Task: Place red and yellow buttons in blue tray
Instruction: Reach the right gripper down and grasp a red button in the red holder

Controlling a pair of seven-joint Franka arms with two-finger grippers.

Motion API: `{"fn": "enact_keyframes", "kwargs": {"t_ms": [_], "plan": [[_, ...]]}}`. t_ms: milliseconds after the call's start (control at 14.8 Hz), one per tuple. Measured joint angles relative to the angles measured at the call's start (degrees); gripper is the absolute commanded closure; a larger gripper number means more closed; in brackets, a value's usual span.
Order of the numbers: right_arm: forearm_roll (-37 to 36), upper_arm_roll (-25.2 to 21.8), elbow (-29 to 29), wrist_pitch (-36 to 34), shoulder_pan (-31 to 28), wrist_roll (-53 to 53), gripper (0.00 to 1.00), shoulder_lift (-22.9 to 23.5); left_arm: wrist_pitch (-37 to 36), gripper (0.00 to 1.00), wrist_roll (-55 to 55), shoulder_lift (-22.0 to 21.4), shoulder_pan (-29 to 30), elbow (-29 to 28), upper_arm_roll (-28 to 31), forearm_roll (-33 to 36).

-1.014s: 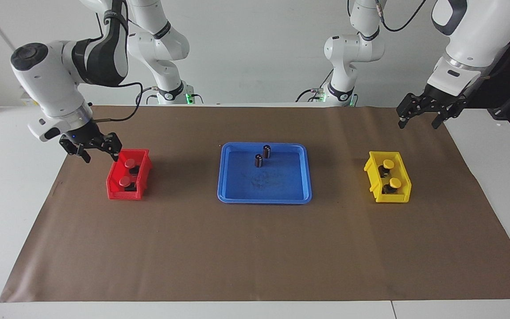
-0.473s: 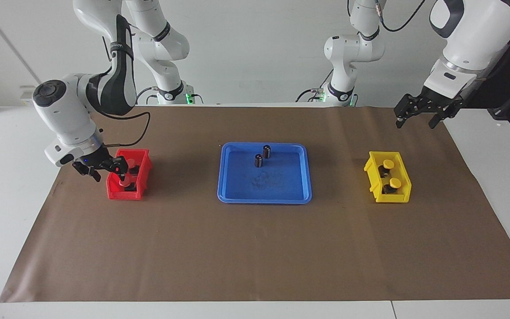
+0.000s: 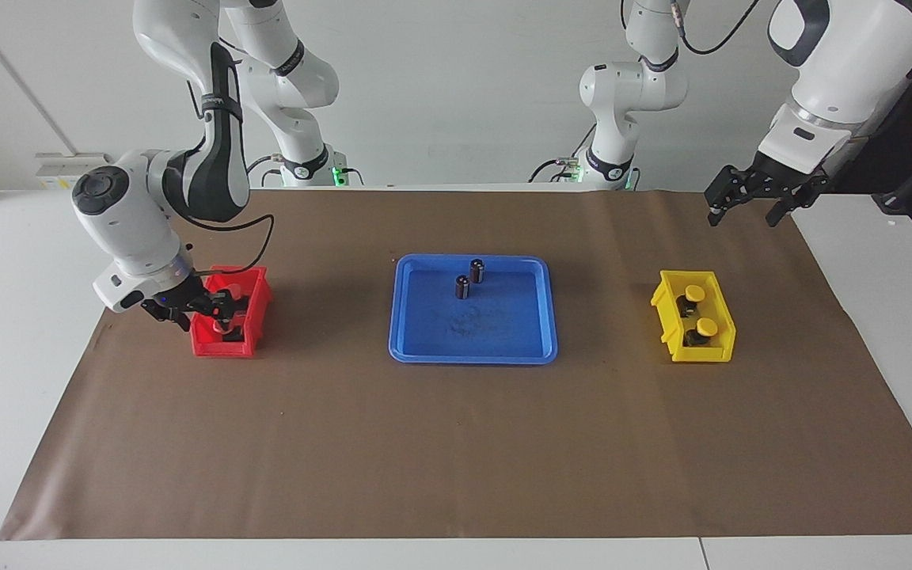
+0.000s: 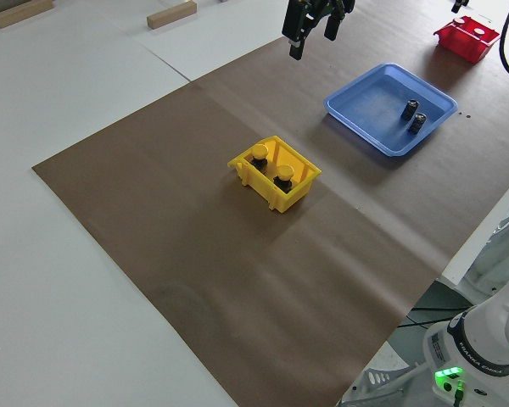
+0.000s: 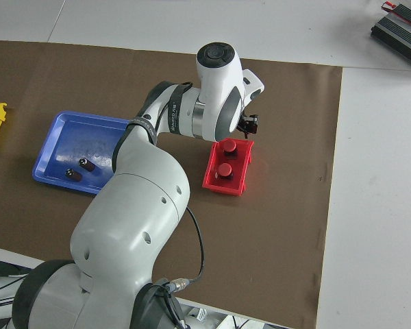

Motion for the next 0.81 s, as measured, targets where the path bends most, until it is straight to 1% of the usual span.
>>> {"fn": "enact_keyframes", "kwargs": {"t_ms": [203, 541, 811], "plan": [[0.00, 0.00, -2.92, 3.09, 0.16, 0.03, 0.30, -0.02, 0.00, 0.00, 0.00, -0.10, 0.12, -0.28, 0.11, 0.00], [0.00, 0.00, -4.02, 3.62, 0.16, 0.03, 0.31, -0.62, 0.00, 0.00, 0.00, -0.42, 0.47, -0.98, 0.11, 0.00], [0.00, 0.00, -5.27, 4.98, 0.16, 0.03, 0.35, -0.85, 0.00, 0.00, 0.00, -0.48, 0.47, -1.05, 0.10, 0.00]]}}
